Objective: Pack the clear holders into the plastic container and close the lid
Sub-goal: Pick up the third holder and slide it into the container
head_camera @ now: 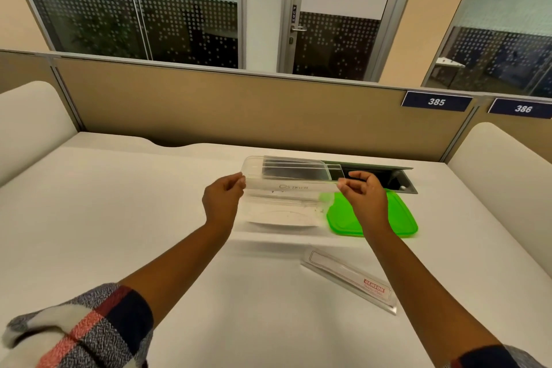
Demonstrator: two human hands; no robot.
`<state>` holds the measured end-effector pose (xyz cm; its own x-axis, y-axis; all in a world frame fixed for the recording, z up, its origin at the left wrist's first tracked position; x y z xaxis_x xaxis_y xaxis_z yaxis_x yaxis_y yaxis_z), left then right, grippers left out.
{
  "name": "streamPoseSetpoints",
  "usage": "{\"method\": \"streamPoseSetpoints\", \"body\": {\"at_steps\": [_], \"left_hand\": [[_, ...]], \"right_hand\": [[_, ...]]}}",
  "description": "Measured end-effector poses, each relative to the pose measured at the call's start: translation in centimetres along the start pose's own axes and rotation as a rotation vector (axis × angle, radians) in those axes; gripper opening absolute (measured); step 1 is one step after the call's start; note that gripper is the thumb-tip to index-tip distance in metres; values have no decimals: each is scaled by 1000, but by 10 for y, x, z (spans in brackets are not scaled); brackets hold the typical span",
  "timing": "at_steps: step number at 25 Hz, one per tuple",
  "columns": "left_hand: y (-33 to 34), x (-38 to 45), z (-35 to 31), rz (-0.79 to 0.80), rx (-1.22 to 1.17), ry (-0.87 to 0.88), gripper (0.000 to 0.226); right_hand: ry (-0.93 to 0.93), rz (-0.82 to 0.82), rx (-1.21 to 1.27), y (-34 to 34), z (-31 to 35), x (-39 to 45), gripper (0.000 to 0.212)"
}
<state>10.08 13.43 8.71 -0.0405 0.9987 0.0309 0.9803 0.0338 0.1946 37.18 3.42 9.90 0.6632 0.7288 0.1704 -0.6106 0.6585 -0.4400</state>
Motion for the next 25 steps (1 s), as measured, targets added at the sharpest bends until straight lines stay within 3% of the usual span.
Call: {"method": "streamPoseSetpoints", "body": {"at_steps": [4, 10, 15, 19, 22, 25], "left_hand": [[14, 37, 9, -79, -110, -116, 24], [21, 62, 28, -133, 89, -127, 22], [20, 81, 43, -69, 504, -120, 32], [25, 83, 54, 5, 538, -138, 33], [26, 85, 58, 41, 610, -123, 30], [30, 87, 61, 73, 789, -119, 32]], "right_hand": [[93, -24, 107, 21, -5, 33, 21], [271, 5, 154, 48, -28, 62, 24], [97, 74, -491, 54, -23, 68, 14], [-89, 112, -980, 61, -14, 71, 21], [-207, 194, -1190, 71, -15, 73, 26], [-179, 339, -1293, 84, -19, 75, 29]]}}
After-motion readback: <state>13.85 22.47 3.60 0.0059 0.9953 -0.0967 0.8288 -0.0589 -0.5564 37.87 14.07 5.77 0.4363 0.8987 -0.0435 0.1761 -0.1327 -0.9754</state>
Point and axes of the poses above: each hand's wrist, its own x-axis towards the middle knuckle, its own y-axis out of the palm, z = x × y, the point moved 5 cm from there along x, towards the middle knuckle, and after that the axes turned 14 degrees about -x, right-handed, at the moved point
